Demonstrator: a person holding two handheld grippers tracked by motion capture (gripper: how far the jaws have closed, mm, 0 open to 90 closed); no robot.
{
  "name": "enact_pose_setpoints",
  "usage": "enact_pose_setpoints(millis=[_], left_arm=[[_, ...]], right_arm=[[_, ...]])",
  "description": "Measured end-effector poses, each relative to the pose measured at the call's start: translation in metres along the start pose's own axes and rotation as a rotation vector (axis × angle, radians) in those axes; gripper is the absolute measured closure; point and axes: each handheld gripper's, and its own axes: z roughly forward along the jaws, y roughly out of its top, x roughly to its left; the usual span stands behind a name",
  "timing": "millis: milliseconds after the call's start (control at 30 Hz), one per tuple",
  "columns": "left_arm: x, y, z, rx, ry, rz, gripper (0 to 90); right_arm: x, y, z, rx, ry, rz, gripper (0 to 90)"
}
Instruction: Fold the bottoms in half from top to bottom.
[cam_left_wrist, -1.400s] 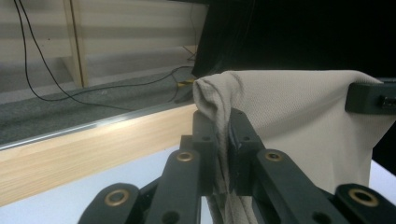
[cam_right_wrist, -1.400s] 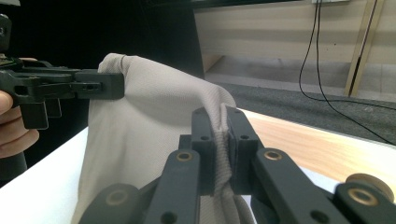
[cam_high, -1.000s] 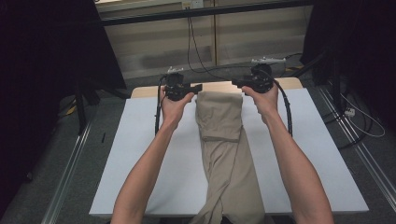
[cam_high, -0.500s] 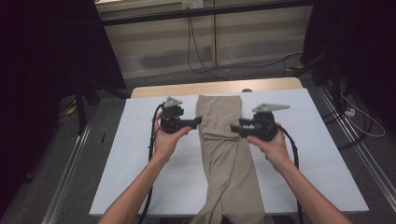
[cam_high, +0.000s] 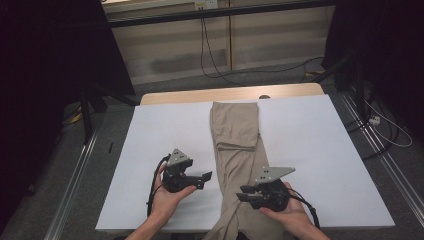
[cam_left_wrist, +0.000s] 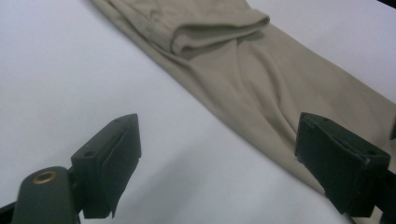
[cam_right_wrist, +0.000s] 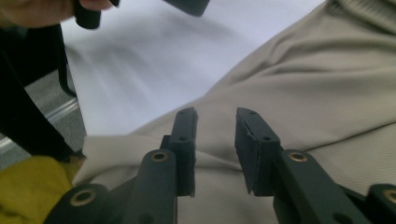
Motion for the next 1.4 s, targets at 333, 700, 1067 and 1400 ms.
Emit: enact_pose_setpoints(millis=[333, 700, 1067, 1400], left_arm=[[-0.005, -0.002, 0.008, 0.034, -0.017, 0.007, 15.1], [-0.013, -0.004, 0.015, 0.066, -0.046, 0.025, 25.1], [-0.037, 0.005, 0.038, 0.126, -0.107, 0.113, 48.1], [-0.056, 0.006, 0.047, 0.156, -0.17, 0.18, 59.8]], right_arm=[[0.003, -0.013, 0.015, 0.077, -0.012, -0.061, 81.5], [0.0, -0.012, -0.018, 0.016, -0.011, -0.026, 90.0], [-0.009, -0.027, -0.054, 0.011, -0.063, -0.004, 90.0], [-0.014, -0.044, -0.08, 0.035, -0.08, 0.026, 90.0]])
